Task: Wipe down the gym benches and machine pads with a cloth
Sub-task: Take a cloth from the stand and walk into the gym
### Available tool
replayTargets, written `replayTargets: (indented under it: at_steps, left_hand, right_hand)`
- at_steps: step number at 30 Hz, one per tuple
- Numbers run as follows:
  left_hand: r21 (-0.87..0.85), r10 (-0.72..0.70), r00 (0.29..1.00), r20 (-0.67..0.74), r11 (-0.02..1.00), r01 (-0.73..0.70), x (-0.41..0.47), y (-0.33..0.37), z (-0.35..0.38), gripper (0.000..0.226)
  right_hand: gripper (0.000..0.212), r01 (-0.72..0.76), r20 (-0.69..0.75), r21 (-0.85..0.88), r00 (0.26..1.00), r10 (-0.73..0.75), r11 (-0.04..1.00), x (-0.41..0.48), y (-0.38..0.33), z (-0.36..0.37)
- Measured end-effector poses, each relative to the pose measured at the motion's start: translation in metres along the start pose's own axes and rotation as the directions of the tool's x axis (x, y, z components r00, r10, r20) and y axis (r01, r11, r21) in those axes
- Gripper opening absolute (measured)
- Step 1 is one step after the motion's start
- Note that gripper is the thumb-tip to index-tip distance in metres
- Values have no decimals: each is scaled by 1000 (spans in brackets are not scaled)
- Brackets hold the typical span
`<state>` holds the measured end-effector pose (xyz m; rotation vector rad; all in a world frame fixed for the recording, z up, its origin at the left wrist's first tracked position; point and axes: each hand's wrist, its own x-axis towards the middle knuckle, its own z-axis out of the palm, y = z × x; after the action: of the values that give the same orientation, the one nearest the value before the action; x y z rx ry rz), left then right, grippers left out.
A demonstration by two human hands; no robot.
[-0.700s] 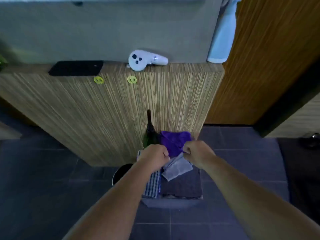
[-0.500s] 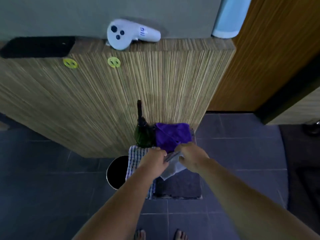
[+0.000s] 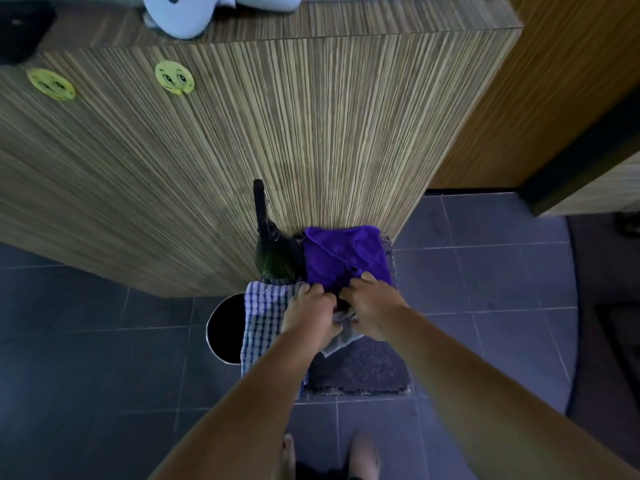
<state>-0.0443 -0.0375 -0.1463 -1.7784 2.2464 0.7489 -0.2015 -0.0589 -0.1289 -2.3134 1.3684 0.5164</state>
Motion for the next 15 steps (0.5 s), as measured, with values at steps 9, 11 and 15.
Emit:
replayTargets:
  at_steps: [9, 11, 15]
  left_hand:
    - [-345, -49, 989, -137, 939, -1, -33, 11, -17, 25]
    - [-421, -106, 965, -239, 907, -4, -45, 14, -21, 22]
    - [-518, -232, 921, -314, 855, 39, -72, 31, -33, 12]
  right_hand:
    - [26, -122, 35, 220, 992, 117, 968, -29, -6, -11]
    - [23, -218, 34, 375, 975, 222, 901, -39, -9, -11]
    - [17, -323, 125, 751, 926, 357, 575, -58, -29, -21]
